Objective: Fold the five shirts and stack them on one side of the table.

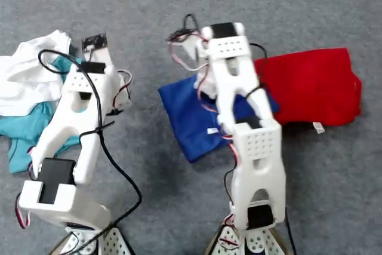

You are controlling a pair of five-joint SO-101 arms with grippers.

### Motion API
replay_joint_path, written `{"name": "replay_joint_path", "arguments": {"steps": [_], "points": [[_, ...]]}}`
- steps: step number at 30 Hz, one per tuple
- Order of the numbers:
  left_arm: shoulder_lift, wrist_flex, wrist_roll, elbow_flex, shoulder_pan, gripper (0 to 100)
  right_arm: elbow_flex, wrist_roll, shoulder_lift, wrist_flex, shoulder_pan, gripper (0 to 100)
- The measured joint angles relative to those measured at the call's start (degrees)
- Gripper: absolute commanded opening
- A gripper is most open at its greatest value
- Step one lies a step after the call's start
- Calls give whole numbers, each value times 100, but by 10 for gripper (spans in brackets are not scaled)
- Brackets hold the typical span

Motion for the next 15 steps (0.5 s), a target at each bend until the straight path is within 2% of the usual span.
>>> {"name": "replay_joint_path", "arguments": {"steps": [7,15], "points": [[0,-949,0,721,-281,19,1002,457,-668,0,941,2],[0,-1064,-18,774,-281,19,1705,1055,-1811,0,2453,2]]}}
